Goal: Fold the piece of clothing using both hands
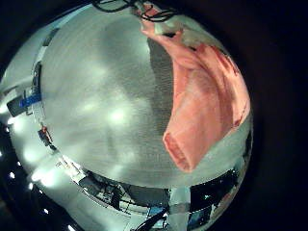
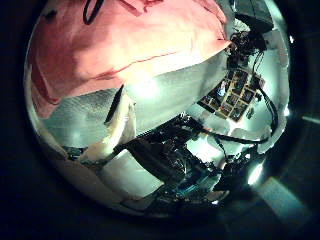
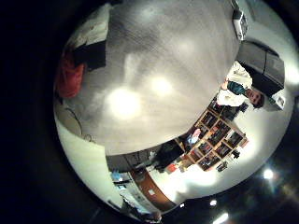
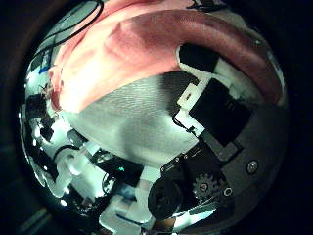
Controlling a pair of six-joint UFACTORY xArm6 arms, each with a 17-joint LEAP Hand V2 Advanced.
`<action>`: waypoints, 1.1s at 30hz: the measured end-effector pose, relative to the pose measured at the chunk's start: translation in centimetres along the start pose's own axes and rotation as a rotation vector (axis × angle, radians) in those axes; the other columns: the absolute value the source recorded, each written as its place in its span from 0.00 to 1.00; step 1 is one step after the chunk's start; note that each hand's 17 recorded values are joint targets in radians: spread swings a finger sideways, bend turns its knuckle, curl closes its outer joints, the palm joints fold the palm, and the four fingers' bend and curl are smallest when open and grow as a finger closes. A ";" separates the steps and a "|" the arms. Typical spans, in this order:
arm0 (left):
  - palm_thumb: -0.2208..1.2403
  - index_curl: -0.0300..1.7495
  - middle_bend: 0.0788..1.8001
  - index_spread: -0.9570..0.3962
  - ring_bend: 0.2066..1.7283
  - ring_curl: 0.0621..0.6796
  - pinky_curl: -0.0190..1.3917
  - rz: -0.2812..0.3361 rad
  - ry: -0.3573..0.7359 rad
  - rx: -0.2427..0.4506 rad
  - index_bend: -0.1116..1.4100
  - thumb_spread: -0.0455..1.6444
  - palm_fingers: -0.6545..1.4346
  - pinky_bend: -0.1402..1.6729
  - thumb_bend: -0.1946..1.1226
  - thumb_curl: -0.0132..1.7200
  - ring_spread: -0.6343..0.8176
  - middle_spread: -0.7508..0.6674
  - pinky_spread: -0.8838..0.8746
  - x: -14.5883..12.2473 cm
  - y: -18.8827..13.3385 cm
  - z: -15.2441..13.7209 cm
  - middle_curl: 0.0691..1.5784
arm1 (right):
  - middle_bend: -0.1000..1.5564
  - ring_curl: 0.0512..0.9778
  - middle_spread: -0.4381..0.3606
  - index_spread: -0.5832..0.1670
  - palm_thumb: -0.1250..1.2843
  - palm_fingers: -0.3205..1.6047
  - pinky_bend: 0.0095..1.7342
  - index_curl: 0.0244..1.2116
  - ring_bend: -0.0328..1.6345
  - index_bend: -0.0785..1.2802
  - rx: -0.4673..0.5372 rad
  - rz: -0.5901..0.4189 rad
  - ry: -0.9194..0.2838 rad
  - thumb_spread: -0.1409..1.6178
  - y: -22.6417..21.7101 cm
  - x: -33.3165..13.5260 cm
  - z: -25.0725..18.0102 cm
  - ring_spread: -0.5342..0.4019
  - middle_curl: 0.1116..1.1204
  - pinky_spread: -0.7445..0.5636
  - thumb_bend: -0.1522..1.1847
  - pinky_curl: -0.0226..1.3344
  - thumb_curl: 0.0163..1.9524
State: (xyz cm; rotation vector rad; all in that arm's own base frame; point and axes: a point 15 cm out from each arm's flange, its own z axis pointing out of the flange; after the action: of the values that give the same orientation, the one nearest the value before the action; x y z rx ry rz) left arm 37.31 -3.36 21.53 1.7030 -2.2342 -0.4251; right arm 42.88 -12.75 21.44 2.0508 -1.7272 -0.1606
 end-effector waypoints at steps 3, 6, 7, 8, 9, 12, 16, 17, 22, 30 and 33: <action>0.47 0.26 0.06 0.70 0.25 0.22 0.28 0.009 0.003 -0.006 0.20 0.75 0.41 0.24 0.13 0.21 0.70 0.69 0.70 0.9 0.1 0.6 0.16 | 0.78 0.78 0.26 0.33 0.86 0.68 0.70 0.71 0.80 0.85 0.012 0.040 -0.013 0.67 1.1 1.7 0.1 0.26 0.82 0.35 0.14 0.65 0.31; 0.47 0.26 0.06 0.70 0.25 0.22 0.28 0.021 0.012 0.010 0.20 0.75 0.41 0.24 0.14 0.21 0.70 0.68 0.70 1.9 -0.3 0.9 0.16 | 0.80 0.80 0.27 0.35 0.86 0.67 0.71 0.72 0.81 0.86 0.044 0.056 -0.020 0.68 2.0 2.3 -1.0 0.26 0.83 0.36 0.13 0.67 0.32; 0.47 0.26 0.06 0.70 0.25 0.22 0.28 0.024 0.016 0.021 0.20 0.75 0.41 0.24 0.14 0.21 0.70 0.68 0.70 2.2 -0.5 0.8 0.16 | 0.80 0.81 0.27 0.35 0.86 0.67 0.70 0.72 0.81 0.87 0.060 0.052 -0.021 0.68 2.2 2.3 -1.4 0.26 0.83 0.36 0.13 0.68 0.33; 0.47 0.26 0.06 0.70 0.25 0.22 0.28 0.026 0.021 0.032 0.20 0.75 0.41 0.24 0.14 0.21 0.70 0.68 0.70 2.5 -0.6 0.7 0.16 | 0.80 0.82 0.27 0.35 0.85 0.66 0.70 0.73 0.82 0.87 0.083 0.052 -0.027 0.69 2.7 2.3 -2.0 0.26 0.84 0.36 0.13 0.69 0.33; 0.47 0.25 0.06 0.70 0.25 0.22 0.28 0.026 0.028 0.043 0.20 0.75 0.41 0.24 0.14 0.21 0.70 0.68 0.70 2.7 -0.7 0.6 0.16 | 0.81 0.83 0.27 0.36 0.85 0.66 0.70 0.73 0.82 0.87 0.113 0.043 -0.049 0.69 3.1 1.7 -2.6 0.26 0.84 0.36 0.12 0.70 0.33; 0.47 0.25 0.06 0.70 0.25 0.22 0.28 0.021 0.036 0.050 0.19 0.75 0.41 0.24 0.14 0.21 0.69 0.68 0.70 2.8 -0.7 0.6 0.16 | 0.82 0.84 0.28 0.37 0.86 0.66 0.70 0.74 0.82 0.88 0.244 0.021 -0.120 0.69 4.1 -1.0 -5.5 0.26 0.85 0.37 0.12 0.72 0.35; 0.47 0.25 0.06 0.70 0.26 0.23 0.27 0.021 0.036 0.057 0.19 0.75 0.41 0.24 0.14 0.21 0.69 0.68 0.70 2.8 -0.5 0.2 0.16 | 0.83 0.86 0.29 0.38 0.86 0.65 0.70 0.74 0.83 0.88 0.428 -0.051 -0.108 0.69 5.0 -4.9 -11.1 0.26 0.85 0.38 0.11 0.74 0.36; 0.47 0.25 0.06 0.70 0.26 0.23 0.27 0.020 0.036 0.057 0.19 0.75 0.41 0.24 0.14 0.21 0.69 0.68 0.70 2.7 -0.4 0.2 0.16 | 0.83 0.87 0.29 0.38 0.86 0.65 0.70 0.74 0.83 0.88 0.449 -0.081 -0.101 0.69 5.1 -6.2 -12.1 0.27 0.85 0.38 0.11 0.75 0.36; 0.47 0.25 0.06 0.70 0.26 0.23 0.27 0.002 0.042 0.062 0.19 0.75 0.41 0.24 0.14 0.21 0.69 0.68 0.69 1.8 -0.3 0.0 0.16 | 0.83 0.88 0.30 0.39 0.86 0.66 0.70 0.75 0.83 0.88 0.509 -0.225 -0.069 0.69 5.1 -13.1 -15.8 0.27 0.85 0.39 0.11 0.77 0.38; 0.47 0.25 0.06 0.70 0.26 0.23 0.27 -0.121 0.077 0.138 0.19 0.75 0.41 0.24 0.14 0.21 0.69 0.68 0.69 -4.6 2.7 -2.8 0.17 | 0.83 0.90 0.32 0.41 0.86 0.67 0.69 0.75 0.81 0.88 0.576 -0.429 -0.030 0.68 4.6 -24.1 -21.5 0.27 0.84 0.39 0.11 0.80 0.40; 0.47 0.25 0.06 0.70 0.26 0.22 0.27 -0.188 0.074 0.173 0.20 0.75 0.41 0.24 0.14 0.21 0.69 0.68 0.69 -8.0 4.2 -4.1 0.17 | 0.83 0.90 0.32 0.41 0.86 0.67 0.68 0.75 0.81 0.87 0.579 -0.486 -0.021 0.68 3.8 -27.5 -22.4 0.27 0.84 0.39 0.11 0.81 0.40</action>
State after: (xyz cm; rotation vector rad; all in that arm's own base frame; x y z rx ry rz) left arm 37.33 5.27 26.54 1.9928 -2.1207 -0.2107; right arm 41.99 19.02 37.58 2.8751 -1.3508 0.1971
